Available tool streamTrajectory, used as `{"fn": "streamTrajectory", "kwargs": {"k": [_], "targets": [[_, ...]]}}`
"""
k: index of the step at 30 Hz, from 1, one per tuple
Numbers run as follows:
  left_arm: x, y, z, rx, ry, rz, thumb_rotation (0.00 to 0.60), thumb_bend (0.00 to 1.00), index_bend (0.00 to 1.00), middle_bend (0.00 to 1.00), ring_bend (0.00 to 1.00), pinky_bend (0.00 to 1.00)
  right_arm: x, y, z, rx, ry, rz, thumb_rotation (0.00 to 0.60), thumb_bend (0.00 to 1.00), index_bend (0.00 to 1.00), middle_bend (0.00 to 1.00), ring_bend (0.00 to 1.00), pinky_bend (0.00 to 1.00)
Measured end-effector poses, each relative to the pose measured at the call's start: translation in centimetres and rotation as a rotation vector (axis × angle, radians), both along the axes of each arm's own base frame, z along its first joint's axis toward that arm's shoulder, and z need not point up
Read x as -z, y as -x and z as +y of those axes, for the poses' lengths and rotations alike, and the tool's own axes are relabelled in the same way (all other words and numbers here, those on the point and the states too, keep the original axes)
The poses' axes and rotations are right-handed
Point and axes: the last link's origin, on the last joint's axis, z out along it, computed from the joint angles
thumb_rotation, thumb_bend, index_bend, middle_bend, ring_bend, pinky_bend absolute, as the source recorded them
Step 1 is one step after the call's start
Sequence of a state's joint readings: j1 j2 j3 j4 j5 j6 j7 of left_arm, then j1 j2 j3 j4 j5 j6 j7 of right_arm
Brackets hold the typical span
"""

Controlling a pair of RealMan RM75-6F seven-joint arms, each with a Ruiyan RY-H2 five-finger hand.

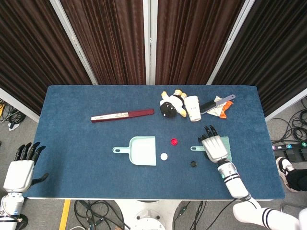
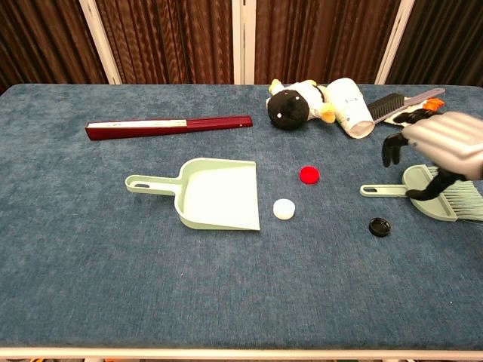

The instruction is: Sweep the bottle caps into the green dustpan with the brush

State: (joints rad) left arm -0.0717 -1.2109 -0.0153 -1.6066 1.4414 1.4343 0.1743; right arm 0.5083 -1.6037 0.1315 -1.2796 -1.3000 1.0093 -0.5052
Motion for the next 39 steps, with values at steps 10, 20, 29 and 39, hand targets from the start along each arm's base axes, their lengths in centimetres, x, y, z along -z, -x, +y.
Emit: {"fn": "streamTrajectory", "kwargs": {"k": [10,20,29,39], "targets": [[0.0,0.6,-0.3,-0.020,-0.003,-0.007,0.600,0.15,0.14,0.06,0.00,0.05,2.1,0.0,-0.4,-0.003,0.016,0.041,0.600,0.15,0.43,0.41,0.09,0.03],[-0.1,0.9,-0.5,-0.026,-0.010,-0.008,0.600,0.15,0.14,0.06,0.00,0.05,2.5,0.5,-0.4,-0.012,0.003,0.093,0.600,0.23,0.47,0.42,0.10,0.03],[0.0,1.1,-0.5,-0.036,-0.011,-0.008,0.600,0.15,0.14,0.06,0.00,0.05,2.4,0.7,-0.5,-0.001,-0.013,0.118,0.600,0.23,0.47,0.42,0.10,0.03],[-0.1,1.3,-0.5,-0.040,-0.012,-0.006,0.600,0.15,0.14,0.06,0.00,0.05,2.7,0.5,-0.7,0.001,-0.034,0.134,0.600,0.30,0.53,0.48,0.15,0.05]]}}
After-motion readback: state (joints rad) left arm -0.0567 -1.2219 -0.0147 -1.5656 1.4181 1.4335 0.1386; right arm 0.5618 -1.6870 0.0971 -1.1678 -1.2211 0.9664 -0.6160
